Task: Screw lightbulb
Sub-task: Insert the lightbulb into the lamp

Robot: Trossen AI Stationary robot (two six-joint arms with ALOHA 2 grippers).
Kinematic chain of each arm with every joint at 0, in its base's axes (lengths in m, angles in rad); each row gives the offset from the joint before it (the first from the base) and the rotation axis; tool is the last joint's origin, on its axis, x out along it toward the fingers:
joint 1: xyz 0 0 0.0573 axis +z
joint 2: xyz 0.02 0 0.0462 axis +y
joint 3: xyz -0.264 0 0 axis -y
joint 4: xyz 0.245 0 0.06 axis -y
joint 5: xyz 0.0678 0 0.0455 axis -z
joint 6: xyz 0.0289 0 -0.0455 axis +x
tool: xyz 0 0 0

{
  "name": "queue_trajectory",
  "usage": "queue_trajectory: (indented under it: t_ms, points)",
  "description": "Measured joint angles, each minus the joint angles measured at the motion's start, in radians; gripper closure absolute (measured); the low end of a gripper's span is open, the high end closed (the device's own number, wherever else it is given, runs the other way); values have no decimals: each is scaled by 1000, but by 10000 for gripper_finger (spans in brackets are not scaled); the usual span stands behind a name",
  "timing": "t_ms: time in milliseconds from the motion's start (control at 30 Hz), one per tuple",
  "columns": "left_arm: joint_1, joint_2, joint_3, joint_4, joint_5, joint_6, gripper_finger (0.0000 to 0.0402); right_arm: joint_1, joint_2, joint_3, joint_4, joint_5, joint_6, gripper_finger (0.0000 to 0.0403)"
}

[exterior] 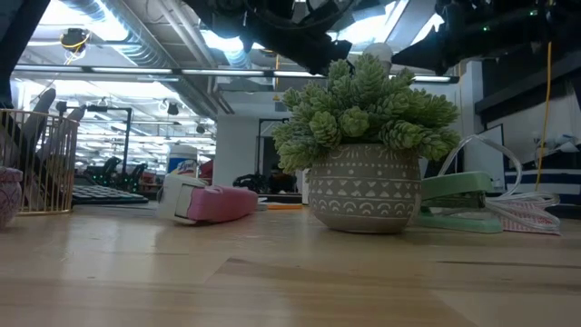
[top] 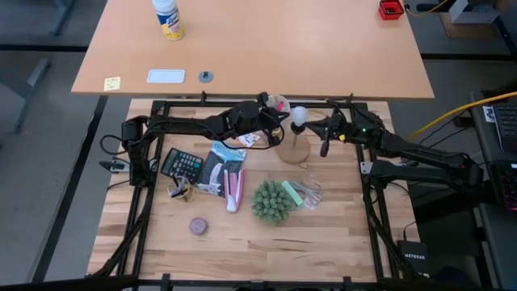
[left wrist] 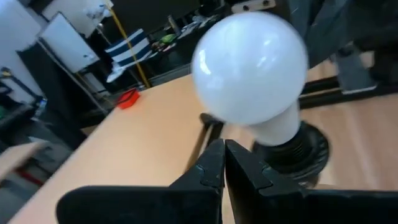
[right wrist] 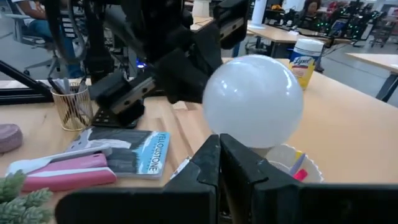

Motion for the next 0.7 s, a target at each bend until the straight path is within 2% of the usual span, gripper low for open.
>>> queue_trajectory:
  t_ms: [233, 500, 700]
  points:
    - [-1, 0, 0, 2, -124, 30, 396, 0, -73, 0, -28, 3, 0, 386]
    - [-18, 0, 0, 76, -126, 45, 396, -2, -190, 0, -54, 127, -31, 386]
    - [-48, -45, 0, 82, -114, 37, 396, -2, -202, 0, -48, 236, -90, 386]
